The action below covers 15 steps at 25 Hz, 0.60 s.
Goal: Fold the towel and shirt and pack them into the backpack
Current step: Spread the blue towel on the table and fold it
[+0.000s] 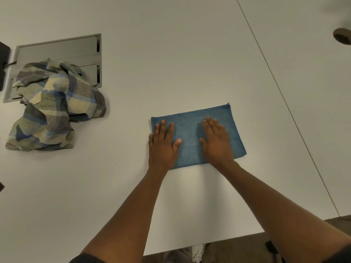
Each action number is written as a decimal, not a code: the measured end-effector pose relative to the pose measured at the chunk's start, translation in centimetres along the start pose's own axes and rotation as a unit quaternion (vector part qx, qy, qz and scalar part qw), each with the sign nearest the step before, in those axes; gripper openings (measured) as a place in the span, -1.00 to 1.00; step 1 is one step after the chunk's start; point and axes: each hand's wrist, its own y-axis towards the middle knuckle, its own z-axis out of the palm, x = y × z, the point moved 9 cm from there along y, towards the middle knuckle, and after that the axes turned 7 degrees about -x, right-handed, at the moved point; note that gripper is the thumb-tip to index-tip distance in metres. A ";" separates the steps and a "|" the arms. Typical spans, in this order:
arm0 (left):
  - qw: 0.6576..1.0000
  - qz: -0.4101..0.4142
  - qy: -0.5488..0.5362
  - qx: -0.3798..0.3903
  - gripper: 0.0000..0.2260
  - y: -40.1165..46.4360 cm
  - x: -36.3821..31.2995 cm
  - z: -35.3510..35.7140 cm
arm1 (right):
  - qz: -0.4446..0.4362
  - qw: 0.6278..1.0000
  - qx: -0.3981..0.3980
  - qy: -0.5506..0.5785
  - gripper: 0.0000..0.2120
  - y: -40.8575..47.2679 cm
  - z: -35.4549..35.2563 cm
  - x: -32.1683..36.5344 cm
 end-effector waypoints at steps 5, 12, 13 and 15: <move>0.991 -0.049 -0.111 -0.056 -0.40 0.9 2.8 -3.2 | 0.010 0.997 0.042 0.063 -0.40 -1.9 2.3 5.3; 0.981 -0.146 -0.120 -0.037 -0.74 3.4 5.6 -5.8 | -0.025 0.997 0.014 0.074 -0.56 -4.2 2.2 13.0; 0.981 -0.157 -0.106 -0.032 -0.80 3.7 5.6 -6.1 | -0.025 0.997 0.035 0.071 -0.52 -4.6 2.9 13.7; 0.979 -0.179 -0.095 -0.014 -0.75 4.2 5.6 -6.2 | -0.019 0.997 0.064 0.049 -0.46 -5.2 4.2 14.4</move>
